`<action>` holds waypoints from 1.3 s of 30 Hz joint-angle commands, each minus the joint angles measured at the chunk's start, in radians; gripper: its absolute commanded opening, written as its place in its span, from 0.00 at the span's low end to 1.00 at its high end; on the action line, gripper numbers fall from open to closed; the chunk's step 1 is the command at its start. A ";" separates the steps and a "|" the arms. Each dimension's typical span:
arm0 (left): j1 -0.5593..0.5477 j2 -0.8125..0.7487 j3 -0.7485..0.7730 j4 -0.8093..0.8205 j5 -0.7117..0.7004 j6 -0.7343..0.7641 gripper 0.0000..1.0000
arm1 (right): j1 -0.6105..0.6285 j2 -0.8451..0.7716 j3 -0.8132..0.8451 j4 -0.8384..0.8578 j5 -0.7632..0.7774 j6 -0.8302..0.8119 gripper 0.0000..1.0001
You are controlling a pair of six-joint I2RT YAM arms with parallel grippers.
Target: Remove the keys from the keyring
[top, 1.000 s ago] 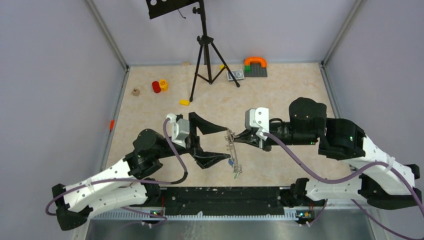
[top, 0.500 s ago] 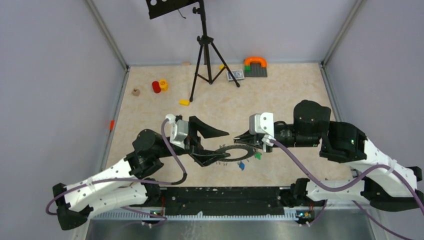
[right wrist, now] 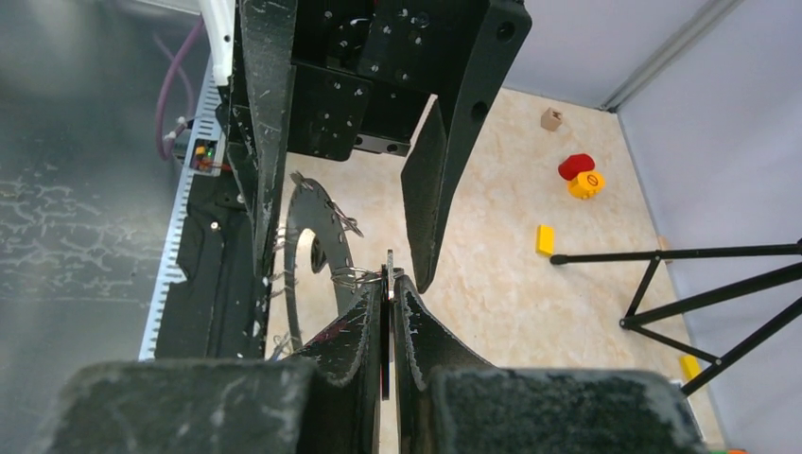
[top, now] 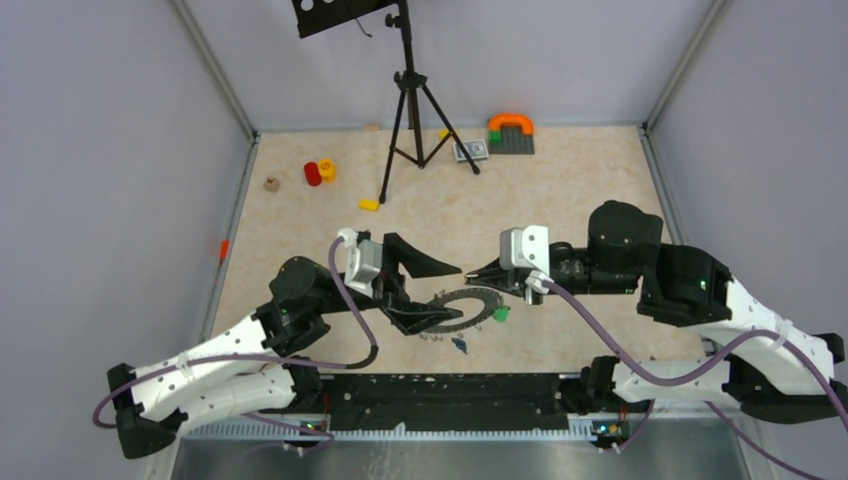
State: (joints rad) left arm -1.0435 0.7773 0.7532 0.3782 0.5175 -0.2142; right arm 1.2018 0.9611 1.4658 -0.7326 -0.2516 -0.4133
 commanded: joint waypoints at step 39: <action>-0.003 0.003 0.070 -0.075 -0.083 0.118 0.69 | 0.007 0.136 0.203 -0.149 0.035 0.153 0.00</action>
State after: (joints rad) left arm -1.0431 0.7757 0.7700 0.2787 0.4332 -0.1200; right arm 1.2018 1.0954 1.6444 -0.9066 -0.1764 -0.2657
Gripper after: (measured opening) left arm 0.696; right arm 0.020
